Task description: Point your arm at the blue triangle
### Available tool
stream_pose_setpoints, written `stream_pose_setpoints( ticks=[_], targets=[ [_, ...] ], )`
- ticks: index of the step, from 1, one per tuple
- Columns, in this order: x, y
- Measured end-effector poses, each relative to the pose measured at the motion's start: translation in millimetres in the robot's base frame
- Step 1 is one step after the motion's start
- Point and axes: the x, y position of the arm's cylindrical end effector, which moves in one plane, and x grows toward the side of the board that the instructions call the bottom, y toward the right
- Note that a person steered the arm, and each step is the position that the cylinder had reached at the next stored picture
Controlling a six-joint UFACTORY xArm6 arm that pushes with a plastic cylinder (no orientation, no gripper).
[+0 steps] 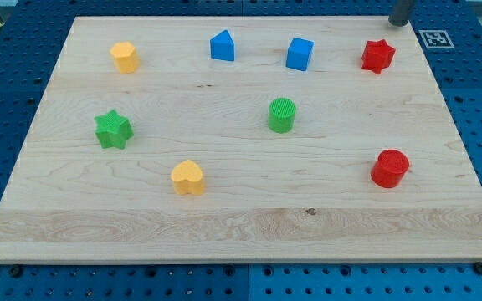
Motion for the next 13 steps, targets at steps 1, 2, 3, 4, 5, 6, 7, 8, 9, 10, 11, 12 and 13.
stream_pose_setpoints(
  ticks=[1,2,3,4,5,6,7,8,9,10,11,12,13],
  targets=[
    [3,0],
    [3,0],
    [3,-1],
    [4,-3],
    [4,-3],
    [4,-14],
    [4,-40],
    [4,-64],
    [4,-80],
    [10,-87],
    [21,-97],
    [27,-120],
    [29,-136]
  ],
)
